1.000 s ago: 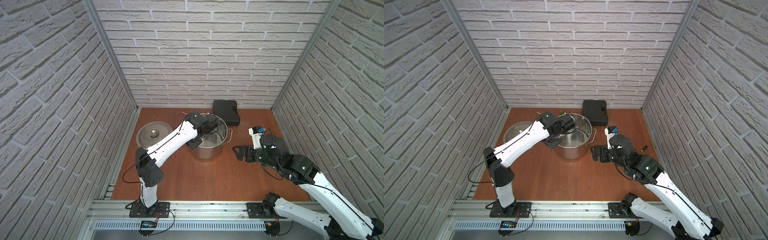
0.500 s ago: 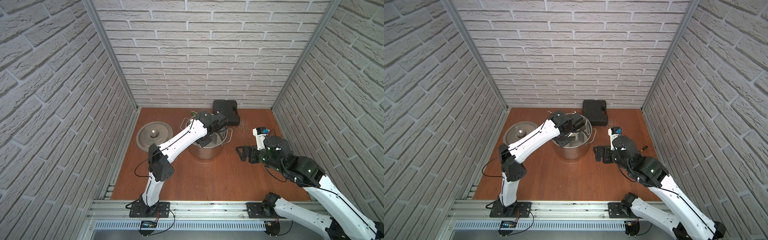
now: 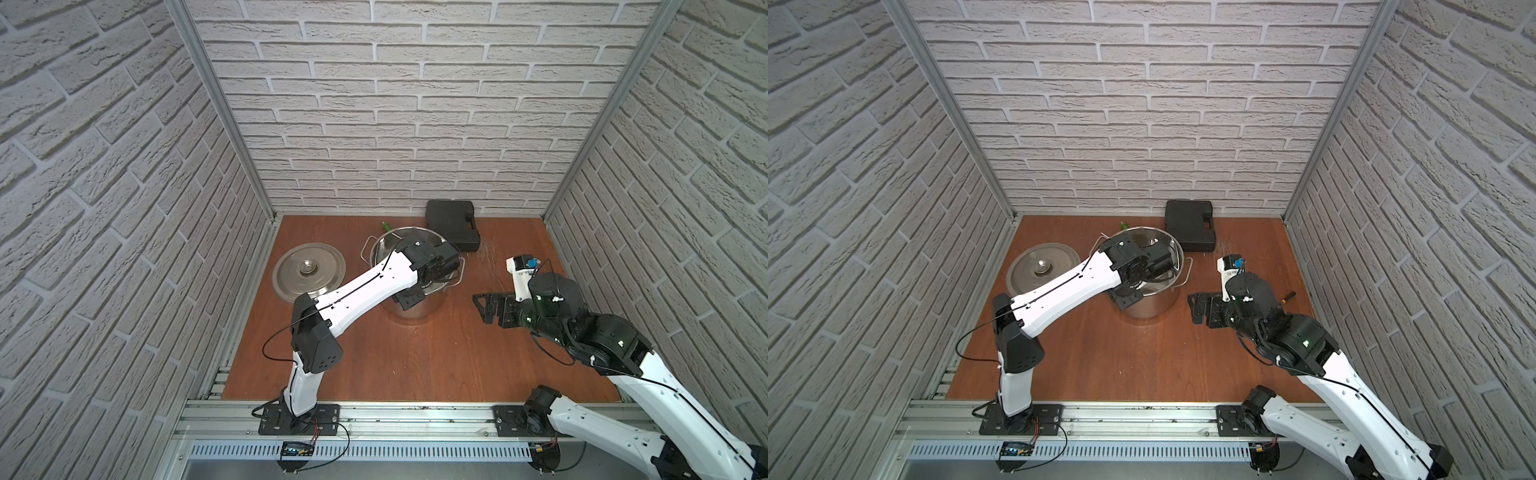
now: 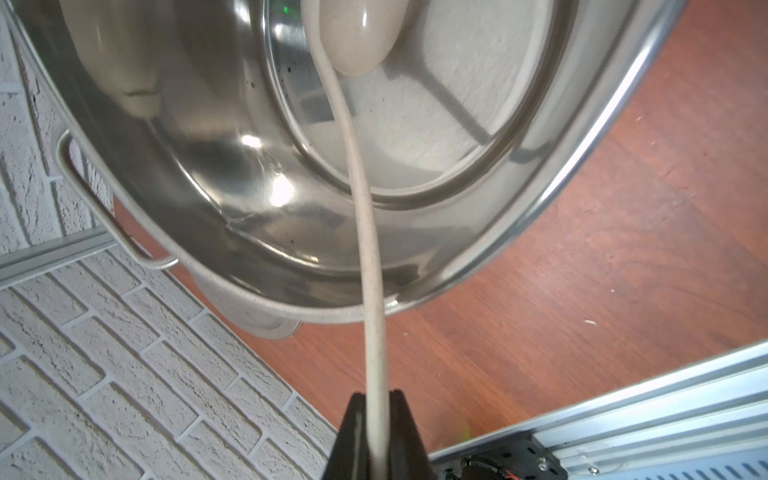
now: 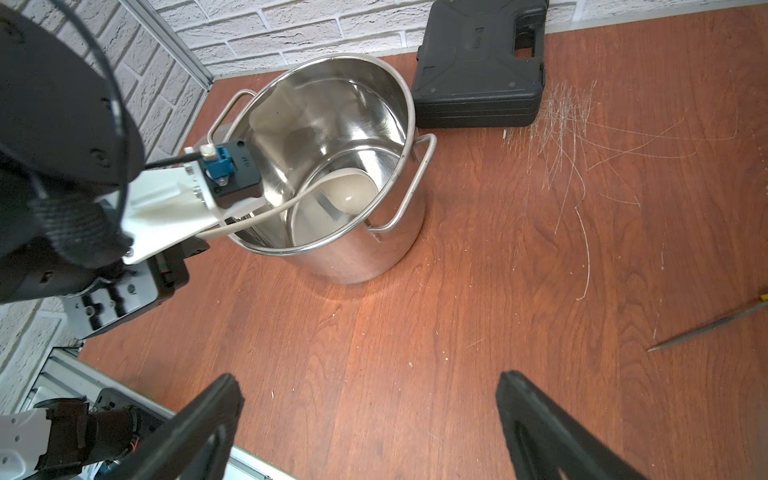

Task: Stir the soup with a spoon
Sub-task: Stir the soup in the pan with a stick.

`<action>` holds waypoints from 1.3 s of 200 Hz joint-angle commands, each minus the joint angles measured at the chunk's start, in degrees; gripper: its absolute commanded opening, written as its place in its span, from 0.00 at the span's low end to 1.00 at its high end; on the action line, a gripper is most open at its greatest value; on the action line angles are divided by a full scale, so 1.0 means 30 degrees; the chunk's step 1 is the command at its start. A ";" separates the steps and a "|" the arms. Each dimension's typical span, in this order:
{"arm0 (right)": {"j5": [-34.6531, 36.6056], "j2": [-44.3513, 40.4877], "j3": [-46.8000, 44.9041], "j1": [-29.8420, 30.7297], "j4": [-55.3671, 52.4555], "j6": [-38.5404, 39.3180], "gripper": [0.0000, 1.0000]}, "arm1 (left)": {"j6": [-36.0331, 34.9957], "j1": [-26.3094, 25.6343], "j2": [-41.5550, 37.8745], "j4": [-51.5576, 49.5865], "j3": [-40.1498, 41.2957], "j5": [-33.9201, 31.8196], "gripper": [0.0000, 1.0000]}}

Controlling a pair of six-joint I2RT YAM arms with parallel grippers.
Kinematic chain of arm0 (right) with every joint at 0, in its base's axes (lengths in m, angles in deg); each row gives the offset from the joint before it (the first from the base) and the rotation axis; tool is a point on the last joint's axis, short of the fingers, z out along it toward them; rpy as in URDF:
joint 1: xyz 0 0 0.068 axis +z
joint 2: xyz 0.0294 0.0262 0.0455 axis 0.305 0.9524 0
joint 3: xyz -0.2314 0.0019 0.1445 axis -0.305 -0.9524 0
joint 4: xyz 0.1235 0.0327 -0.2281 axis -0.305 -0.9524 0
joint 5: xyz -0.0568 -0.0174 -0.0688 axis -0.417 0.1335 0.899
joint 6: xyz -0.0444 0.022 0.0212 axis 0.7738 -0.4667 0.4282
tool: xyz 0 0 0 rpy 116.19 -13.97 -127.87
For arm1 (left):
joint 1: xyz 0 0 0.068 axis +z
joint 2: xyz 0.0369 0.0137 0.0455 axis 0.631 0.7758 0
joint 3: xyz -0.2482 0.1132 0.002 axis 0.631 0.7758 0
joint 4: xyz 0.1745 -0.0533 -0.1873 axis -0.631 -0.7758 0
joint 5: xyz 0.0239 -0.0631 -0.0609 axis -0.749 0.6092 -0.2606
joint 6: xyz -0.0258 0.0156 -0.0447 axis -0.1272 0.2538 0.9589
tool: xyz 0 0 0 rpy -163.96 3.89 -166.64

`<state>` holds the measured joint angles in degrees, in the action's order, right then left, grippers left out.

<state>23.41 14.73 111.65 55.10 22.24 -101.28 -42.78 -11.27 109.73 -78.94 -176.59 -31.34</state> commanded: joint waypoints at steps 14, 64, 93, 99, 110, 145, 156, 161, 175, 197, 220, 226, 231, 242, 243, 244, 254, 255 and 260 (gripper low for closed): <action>-0.0568 0.0376 0.0304 -0.0040 0.1231 -0.0004 0.99 | 0.0608 0.0618 -0.1668 -0.1035 0.1175 -0.1336 0.00; -0.0577 0.0415 0.0560 -0.0055 0.1024 0.0206 0.99 | -0.0267 0.2312 -0.1243 -0.0885 0.0576 -0.1861 0.00; -0.0310 0.0253 0.0794 -0.0055 0.0345 0.0414 0.99 | -0.0867 0.2529 -0.0230 -0.0348 -0.1001 -0.1500 0.00; -0.0207 0.0193 0.0824 -0.0055 0.0214 0.0429 0.99 | -0.0871 0.2486 0.0035 -0.0251 -0.1398 -0.1293 0.00; -0.0008 0.0049 0.0860 -0.0054 0.0022 0.0458 1.00 | -0.0909 0.2389 0.0472 -0.0066 -0.2002 -0.0988 0.00; 0.0417 -0.0429 0.0890 -0.0055 -0.0448 0.0431 1.00 | -0.0975 0.1382 0.1817 0.0213 -0.3562 -0.0371 0.00; 0.0477 -0.0548 0.0875 -0.0055 -0.0541 0.0401 1.00 | -0.0974 0.1070 0.2103 0.0373 -0.3779 -0.0186 0.00; 0.0509 -0.0606 0.0861 -0.0055 -0.0572 0.0374 1.00 | -0.0951 0.0967 0.2189 0.0415 -0.3856 -0.0043 0.00; 0.0518 -0.0773 0.0774 -0.0055 -0.0629 0.0287 1.00 | -0.0934 0.0517 0.2355 0.0540 -0.4062 0.0063 0.00; 0.0486 -0.0849 0.0656 -0.0055 -0.0604 0.0164 1.00 | -0.0643 -0.0014 0.2202 0.0302 -0.4075 0.0238 0.00; 0.0366 -0.0842 0.0583 -0.0055 -0.0377 0.0108 1.00 | -0.0151 -0.0354 0.1442 -0.0068 -0.3166 0.0137 0.00; 0.0331 -0.0820 0.0542 -0.0051 -0.0291 0.0073 1.00 | -0.0004 -0.0398 0.1173 -0.0148 -0.2807 0.0075 0.00; 0.0295 -0.0820 0.0488 -0.0051 -0.0204 0.0052 1.00 | 0.0139 -0.0400 0.0903 -0.0202 -0.2467 0.0056 0.00; 0.0174 -0.0790 0.0394 -0.0055 0.0001 0.0036 1.00 | 0.0475 -0.0400 0.0293 -0.0372 -0.1658 -0.0139 0.00; 0.0169 -0.0776 0.0378 -0.0055 0.0021 0.0028 1.00 | 0.0497 -0.0400 0.0227 -0.0386 -0.1573 -0.0166 0.00; 0.0166 -0.0769 0.0356 -0.0055 0.0031 0.0024 0.99 | 0.0508 -0.0400 0.0194 -0.0408 -0.1516 -0.0180 0.00; 0.0061 -0.0706 0.0235 -0.0055 0.0222 -0.0009 0.99 | 0.0750 -0.0400 -0.0298 -0.0635 -0.0840 -0.0373 0.00; 0.0039 -0.0705 0.0225 -0.0070 0.0234 -0.0024 0.99 | 0.0737 -0.0400 -0.0361 -0.0664 -0.0769 -0.0401 0.00; -0.0040 -0.0672 0.0167 -0.0055 0.0317 -0.0039 0.99 | 0.0878 -0.0400 -0.0609 -0.0783 -0.0438 -0.0503 0.00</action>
<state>23.83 12.58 112.90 55.10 19.83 -101.07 -43.05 -12.60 113.36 -78.33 -181.38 -31.03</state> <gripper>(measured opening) 0.993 0.095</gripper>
